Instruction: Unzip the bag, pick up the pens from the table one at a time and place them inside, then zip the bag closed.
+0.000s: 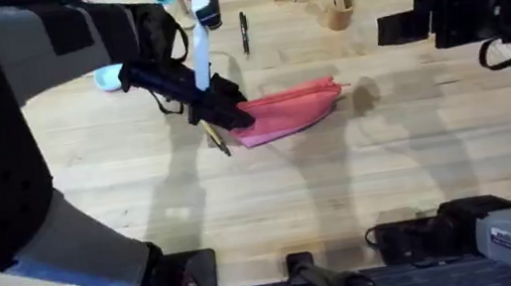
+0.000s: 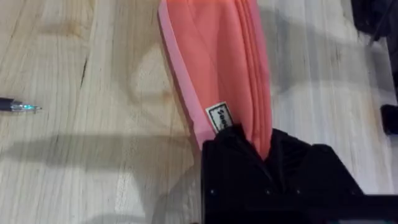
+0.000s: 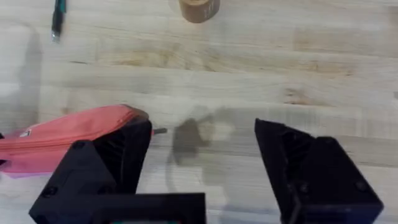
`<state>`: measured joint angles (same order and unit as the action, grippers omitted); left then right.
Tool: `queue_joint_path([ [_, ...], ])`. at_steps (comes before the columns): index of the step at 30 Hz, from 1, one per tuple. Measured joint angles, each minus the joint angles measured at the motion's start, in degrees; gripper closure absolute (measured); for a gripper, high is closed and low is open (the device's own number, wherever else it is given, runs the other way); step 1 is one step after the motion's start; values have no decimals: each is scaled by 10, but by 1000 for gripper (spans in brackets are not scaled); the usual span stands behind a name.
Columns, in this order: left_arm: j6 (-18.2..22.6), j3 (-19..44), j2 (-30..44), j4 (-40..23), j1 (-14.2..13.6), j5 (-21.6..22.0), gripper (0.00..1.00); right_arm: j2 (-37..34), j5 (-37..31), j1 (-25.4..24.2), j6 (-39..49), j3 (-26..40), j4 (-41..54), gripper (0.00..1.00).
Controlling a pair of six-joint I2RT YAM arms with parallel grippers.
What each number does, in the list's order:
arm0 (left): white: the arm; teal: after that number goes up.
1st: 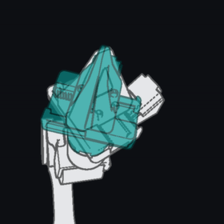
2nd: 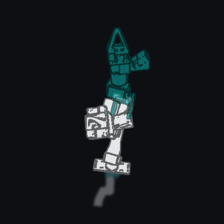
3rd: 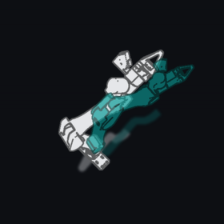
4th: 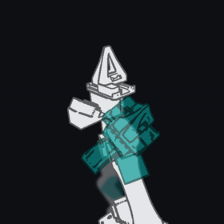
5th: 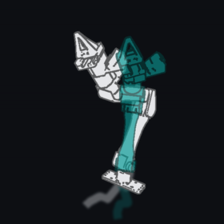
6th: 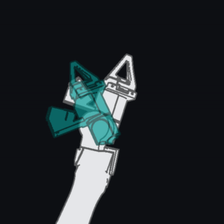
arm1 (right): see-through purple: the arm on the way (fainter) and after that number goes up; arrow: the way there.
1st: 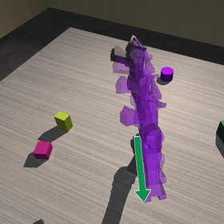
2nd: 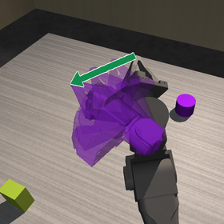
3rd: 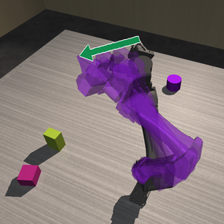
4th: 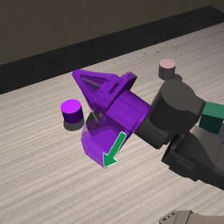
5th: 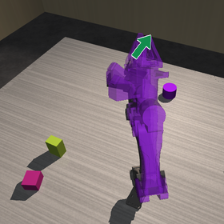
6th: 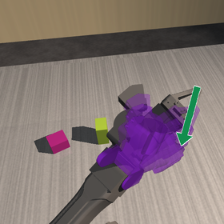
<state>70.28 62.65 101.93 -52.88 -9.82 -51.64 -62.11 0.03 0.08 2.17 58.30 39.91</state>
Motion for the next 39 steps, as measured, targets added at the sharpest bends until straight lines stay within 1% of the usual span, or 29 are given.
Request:
queue_joint_path([
  [5, 0, 0, 0, 0, 0, 0, 958, 0, 41, 0, 0, 0, 0, 5],
  [12, 0, 0, 0, 4, 0, 0, 960, 0, 157, 0, -1, 0, 0, 6],
  [16, 0, 0, 0, 6, 0, 0, 959, 0, 209, 0, -22, 0, 8, 6],
  [20, 0, 0, 0, 6, 0, 0, 960, 0, 232, 0, -69, 0, 11, 6],
  [24, 0, 0, 0, 6, 0, 0, 960, 0, 240, 0, -147, 0, 7, 6],
  [26, 0, 0, 0, 6, 0, 0, 960, 0, 241, 0, -172, 0, 16, 6],
  [30, 0, 0, 0, 6, 0, 0, 959, 0, 243, 0, -194, 0, 58, 6],
  [33, 0, 0, 0, 7, 0, 0, 960, -2, 240, -1, -196, 0, 63, 6],
  [39, 0, 0, 0, 7, 0, 0, 960, -33, 166, -4, -196, 0, 71, 6],
])
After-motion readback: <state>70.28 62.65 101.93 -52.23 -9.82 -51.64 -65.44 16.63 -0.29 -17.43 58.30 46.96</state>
